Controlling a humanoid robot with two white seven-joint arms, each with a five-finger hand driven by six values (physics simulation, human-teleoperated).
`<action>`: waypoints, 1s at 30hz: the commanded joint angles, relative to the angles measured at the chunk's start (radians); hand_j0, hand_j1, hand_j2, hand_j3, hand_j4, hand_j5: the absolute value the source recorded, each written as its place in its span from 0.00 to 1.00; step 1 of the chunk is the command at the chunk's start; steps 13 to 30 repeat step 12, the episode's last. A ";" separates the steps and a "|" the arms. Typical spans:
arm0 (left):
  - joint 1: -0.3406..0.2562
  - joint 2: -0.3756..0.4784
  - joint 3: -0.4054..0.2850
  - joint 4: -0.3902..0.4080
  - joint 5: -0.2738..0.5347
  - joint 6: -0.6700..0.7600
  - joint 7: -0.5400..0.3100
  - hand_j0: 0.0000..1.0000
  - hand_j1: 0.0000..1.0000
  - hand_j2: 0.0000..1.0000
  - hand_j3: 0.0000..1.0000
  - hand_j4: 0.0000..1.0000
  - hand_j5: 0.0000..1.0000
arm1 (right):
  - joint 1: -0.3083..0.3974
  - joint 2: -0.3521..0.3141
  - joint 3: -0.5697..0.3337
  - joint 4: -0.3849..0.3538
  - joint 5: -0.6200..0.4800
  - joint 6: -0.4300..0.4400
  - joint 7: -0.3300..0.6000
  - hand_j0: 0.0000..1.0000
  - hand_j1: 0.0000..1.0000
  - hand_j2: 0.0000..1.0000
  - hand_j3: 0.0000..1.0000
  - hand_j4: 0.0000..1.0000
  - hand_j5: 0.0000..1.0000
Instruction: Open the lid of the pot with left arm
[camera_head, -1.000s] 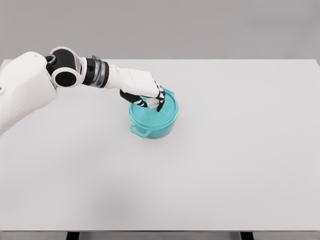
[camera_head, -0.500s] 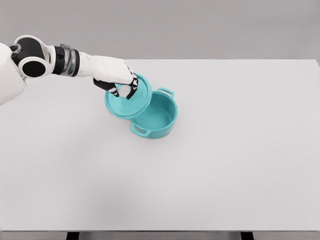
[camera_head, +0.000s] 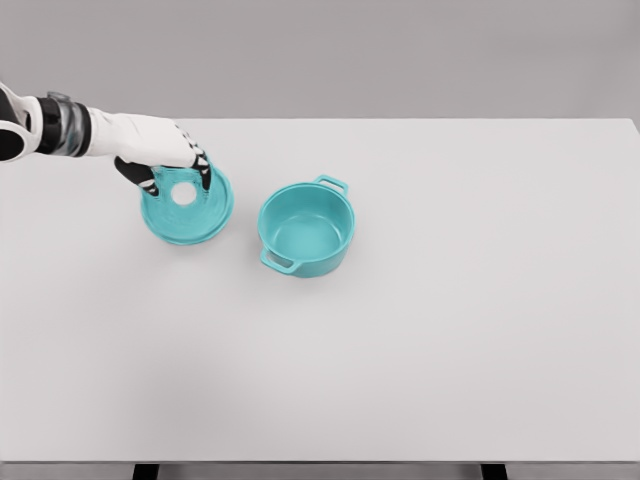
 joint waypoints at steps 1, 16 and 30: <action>-0.002 0.002 0.002 0.013 0.001 0.002 0.000 1.00 1.00 1.00 1.00 1.00 1.00 | 0.000 0.000 0.000 0.001 0.000 0.000 0.000 1.00 1.00 1.00 1.00 1.00 1.00; -0.005 -0.011 0.010 0.453 0.113 0.002 0.000 1.00 1.00 1.00 1.00 1.00 1.00 | 0.000 0.000 0.000 0.001 0.000 0.000 0.000 1.00 1.00 1.00 1.00 1.00 1.00; -0.005 -0.011 0.010 0.453 0.113 0.002 0.000 1.00 1.00 1.00 1.00 1.00 1.00 | 0.000 0.000 0.000 0.001 0.000 0.000 0.000 1.00 1.00 1.00 1.00 1.00 1.00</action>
